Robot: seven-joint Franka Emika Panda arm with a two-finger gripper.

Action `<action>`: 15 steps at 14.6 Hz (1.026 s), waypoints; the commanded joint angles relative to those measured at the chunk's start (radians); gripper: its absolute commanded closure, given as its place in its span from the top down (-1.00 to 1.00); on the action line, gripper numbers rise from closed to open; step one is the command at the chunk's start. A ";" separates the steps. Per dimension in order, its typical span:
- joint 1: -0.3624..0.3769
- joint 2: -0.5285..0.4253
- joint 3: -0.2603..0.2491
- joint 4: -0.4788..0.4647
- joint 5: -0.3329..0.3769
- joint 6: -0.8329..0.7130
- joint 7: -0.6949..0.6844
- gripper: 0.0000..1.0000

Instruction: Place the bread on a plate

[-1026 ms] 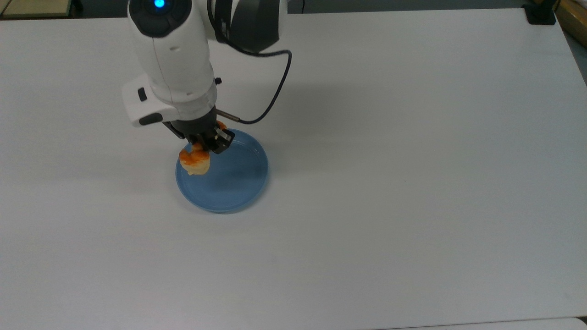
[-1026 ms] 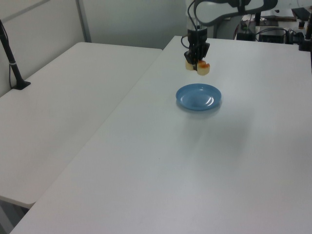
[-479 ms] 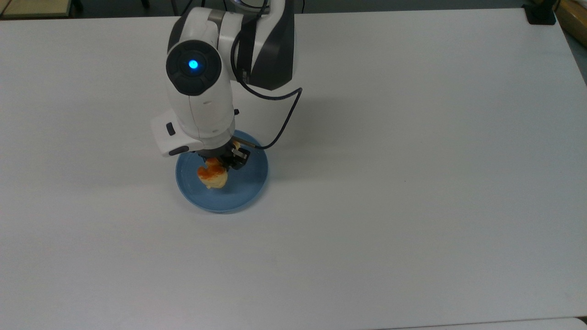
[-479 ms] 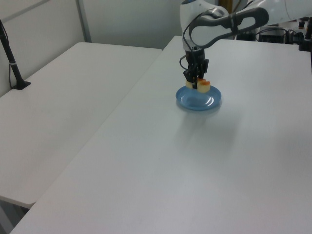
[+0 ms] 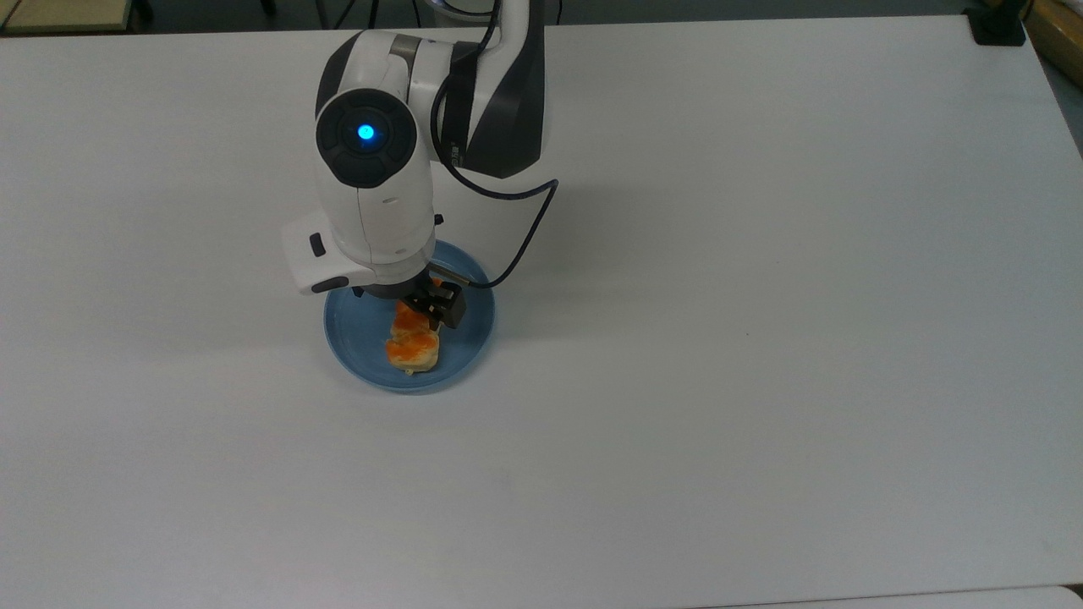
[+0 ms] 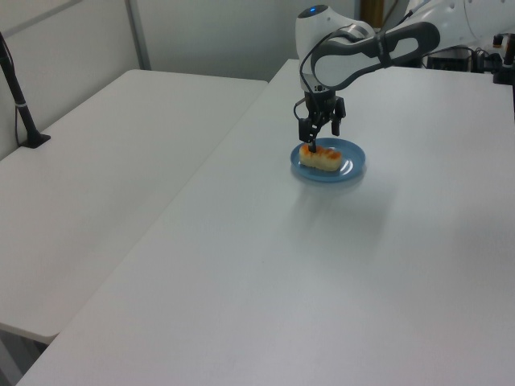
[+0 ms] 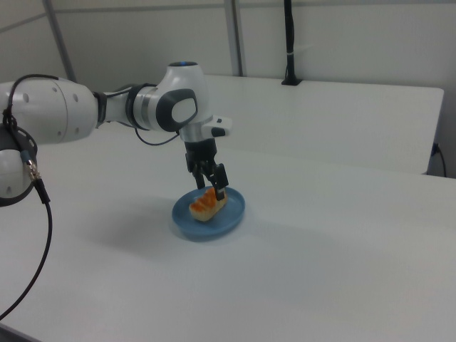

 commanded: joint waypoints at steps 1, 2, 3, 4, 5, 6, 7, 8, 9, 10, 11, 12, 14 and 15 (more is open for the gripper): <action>0.002 -0.117 0.001 -0.028 -0.019 -0.021 0.016 1.00; 0.000 -0.144 0.000 -0.028 -0.019 -0.043 0.013 1.00; -0.001 -0.172 0.000 -0.028 -0.019 -0.060 0.011 1.00; -0.006 -0.216 0.001 -0.030 -0.019 -0.084 -0.013 1.00; -0.015 -0.250 0.001 -0.034 -0.019 -0.104 -0.051 1.00; -0.027 -0.287 0.003 -0.036 -0.017 -0.130 -0.096 1.00; -0.041 -0.340 0.007 -0.039 -0.017 -0.182 -0.160 1.00; -0.050 -0.371 0.007 -0.039 -0.017 -0.208 -0.189 1.00; -0.058 -0.400 0.007 -0.041 -0.017 -0.225 -0.202 1.00; -0.062 -0.426 0.007 -0.054 -0.019 -0.236 -0.206 1.00; -0.062 -0.449 0.007 -0.073 -0.020 -0.236 -0.208 1.00; -0.062 -0.469 0.009 -0.093 -0.026 -0.236 -0.208 1.00; -0.064 -0.492 0.030 -0.119 -0.075 -0.235 -0.216 1.00; -0.070 -0.500 0.041 -0.122 -0.089 -0.235 -0.228 1.00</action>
